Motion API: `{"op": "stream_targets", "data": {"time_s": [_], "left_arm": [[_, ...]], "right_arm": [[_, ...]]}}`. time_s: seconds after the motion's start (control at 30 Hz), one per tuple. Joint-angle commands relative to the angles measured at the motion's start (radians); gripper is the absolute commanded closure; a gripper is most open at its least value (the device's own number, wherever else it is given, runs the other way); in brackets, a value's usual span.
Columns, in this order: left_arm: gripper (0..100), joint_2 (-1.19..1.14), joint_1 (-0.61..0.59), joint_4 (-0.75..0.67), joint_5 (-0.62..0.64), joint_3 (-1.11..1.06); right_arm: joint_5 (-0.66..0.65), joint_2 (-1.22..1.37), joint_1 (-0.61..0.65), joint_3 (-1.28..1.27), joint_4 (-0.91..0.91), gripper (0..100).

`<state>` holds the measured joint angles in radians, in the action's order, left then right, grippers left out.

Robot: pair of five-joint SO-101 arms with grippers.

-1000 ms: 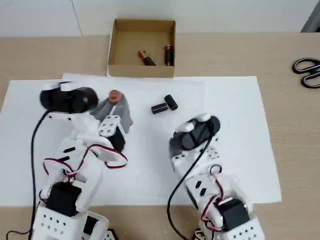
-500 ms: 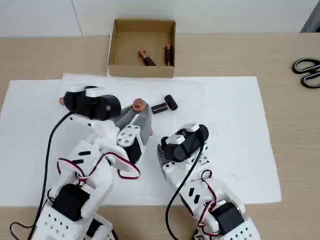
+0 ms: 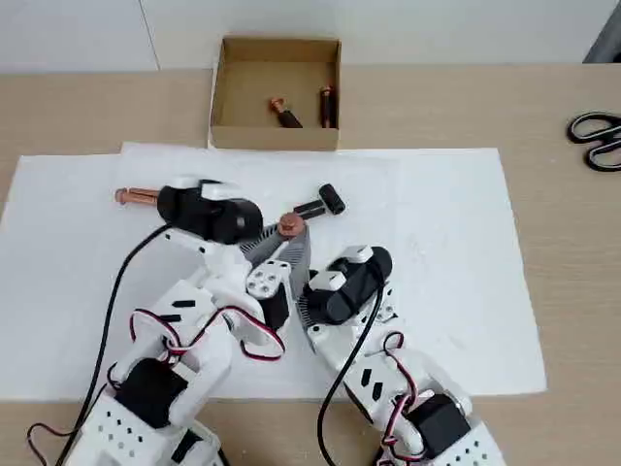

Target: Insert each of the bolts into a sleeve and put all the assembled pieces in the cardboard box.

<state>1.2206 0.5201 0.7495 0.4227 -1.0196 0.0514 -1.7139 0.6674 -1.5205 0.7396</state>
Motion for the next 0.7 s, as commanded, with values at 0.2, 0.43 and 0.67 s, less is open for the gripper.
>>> {"op": "stream_targets", "data": {"time_s": [0.2,0.43,0.67], "left_arm": [[99,0.023,0.006,-0.031,0.008,0.007],[99,0.020,0.006,-0.032,0.008,0.007],[99,0.015,0.002,-0.032,0.008,0.002]], "right_arm": [[-0.011,-0.008,0.004,0.009,-0.027,99.5],[-0.011,-0.008,0.028,0.012,-0.027,99.5],[-0.011,-0.008,0.030,0.014,-0.027,99.5]]}}
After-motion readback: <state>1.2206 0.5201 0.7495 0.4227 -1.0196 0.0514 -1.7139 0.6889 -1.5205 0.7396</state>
